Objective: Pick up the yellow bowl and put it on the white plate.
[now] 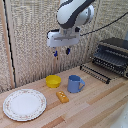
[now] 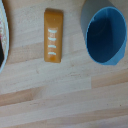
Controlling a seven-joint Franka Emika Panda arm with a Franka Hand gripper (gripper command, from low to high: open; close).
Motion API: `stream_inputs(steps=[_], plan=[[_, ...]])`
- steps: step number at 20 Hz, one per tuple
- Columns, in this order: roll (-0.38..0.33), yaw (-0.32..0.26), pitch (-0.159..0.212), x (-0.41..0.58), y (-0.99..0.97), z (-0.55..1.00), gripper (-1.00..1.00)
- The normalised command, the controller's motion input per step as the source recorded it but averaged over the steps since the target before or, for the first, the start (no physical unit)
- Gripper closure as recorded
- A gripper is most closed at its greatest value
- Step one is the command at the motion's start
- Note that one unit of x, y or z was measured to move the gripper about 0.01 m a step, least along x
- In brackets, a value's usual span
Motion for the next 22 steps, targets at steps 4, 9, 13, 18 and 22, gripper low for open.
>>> stream_inputs(steps=[4, 9, 13, 18, 22], plan=[[0.0, -0.057, 0.068, 0.502, -0.2, -0.26, -1.0], [-0.005, -0.067, 0.066, 0.649, -0.19, -0.34, -1.0], [-0.033, -0.014, 0.07, 0.568, -0.15, -0.39, -1.0], [-0.049, 0.015, 0.096, 0.427, -0.2, -0.42, -1.0], [-0.022, 0.053, 0.088, 0.257, -0.38, -0.41, -1.0]])
